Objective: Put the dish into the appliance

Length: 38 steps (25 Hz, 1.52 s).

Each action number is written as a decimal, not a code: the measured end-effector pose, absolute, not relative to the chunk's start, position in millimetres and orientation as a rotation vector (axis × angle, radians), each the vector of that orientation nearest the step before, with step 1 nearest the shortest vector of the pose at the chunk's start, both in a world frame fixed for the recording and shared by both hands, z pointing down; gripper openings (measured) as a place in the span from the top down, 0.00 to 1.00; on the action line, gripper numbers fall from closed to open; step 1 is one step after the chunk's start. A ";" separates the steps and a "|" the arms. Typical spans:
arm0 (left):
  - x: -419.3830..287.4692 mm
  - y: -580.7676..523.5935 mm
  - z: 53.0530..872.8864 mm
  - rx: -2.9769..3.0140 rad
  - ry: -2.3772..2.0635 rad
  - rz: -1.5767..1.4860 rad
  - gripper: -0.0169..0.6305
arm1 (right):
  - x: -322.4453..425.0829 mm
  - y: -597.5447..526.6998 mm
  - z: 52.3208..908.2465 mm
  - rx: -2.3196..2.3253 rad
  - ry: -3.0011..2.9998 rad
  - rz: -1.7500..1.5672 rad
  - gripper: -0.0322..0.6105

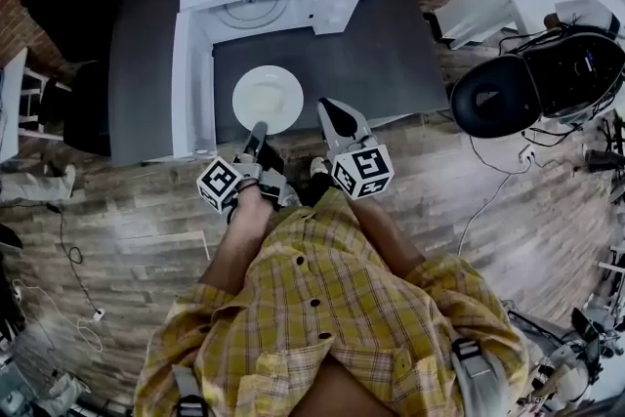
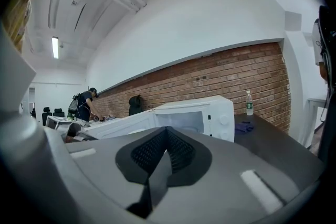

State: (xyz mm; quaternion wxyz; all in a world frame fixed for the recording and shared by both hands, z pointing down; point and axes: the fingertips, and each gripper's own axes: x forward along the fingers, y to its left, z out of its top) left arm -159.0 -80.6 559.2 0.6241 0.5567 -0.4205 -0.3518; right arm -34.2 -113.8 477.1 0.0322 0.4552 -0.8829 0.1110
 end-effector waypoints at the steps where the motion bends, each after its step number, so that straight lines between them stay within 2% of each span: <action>1: -159.0 -80.7 561.0 1.282 -0.976 -0.796 0.96 | -34.5 -114.5 478.0 1.395 -2.720 0.342 0.95; 13: -150.0 -133.3 560.0 1.201 -1.000 -0.884 0.96 | -23.5 -165.2 480.0 1.332 -2.763 0.334 0.95; 38: -154.6 -228.1 591.7 1.195 -1.114 -0.823 0.96 | -29.0 -241.1 495.8 1.217 -2.842 0.305 0.95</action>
